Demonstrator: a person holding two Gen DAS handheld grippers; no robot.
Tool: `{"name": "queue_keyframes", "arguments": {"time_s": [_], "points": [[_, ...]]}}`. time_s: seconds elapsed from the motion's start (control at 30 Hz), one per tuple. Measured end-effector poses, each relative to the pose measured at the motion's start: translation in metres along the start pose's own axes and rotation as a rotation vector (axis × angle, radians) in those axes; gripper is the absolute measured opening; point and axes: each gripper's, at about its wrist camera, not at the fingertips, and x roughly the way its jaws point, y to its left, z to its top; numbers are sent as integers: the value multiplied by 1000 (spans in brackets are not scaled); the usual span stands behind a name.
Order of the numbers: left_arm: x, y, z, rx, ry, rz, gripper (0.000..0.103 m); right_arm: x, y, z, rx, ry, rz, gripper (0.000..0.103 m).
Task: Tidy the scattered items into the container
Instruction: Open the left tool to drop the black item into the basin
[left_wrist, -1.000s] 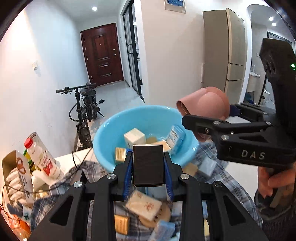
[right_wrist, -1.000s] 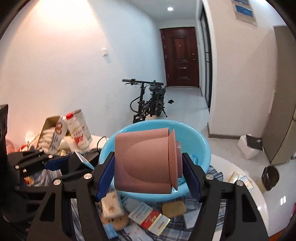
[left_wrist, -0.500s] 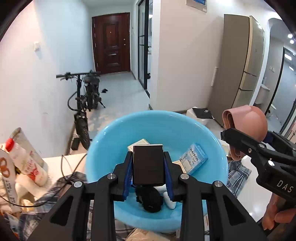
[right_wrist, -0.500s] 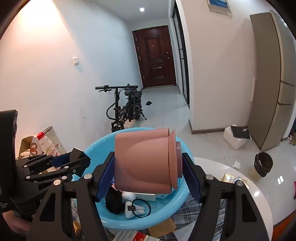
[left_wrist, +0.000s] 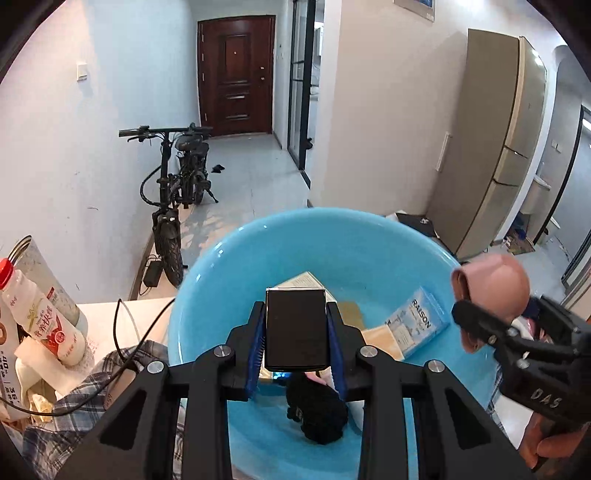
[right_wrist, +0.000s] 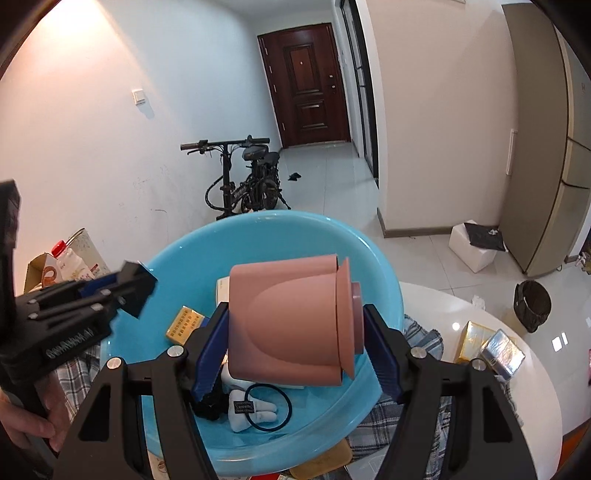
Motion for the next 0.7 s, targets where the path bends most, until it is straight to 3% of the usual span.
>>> {"name": "queue_keyframes", "arguments": {"time_s": [0.7], "points": [[22,-6,-5,17,51,10,32,-1,8,1,-10,3,-7,68]]}}
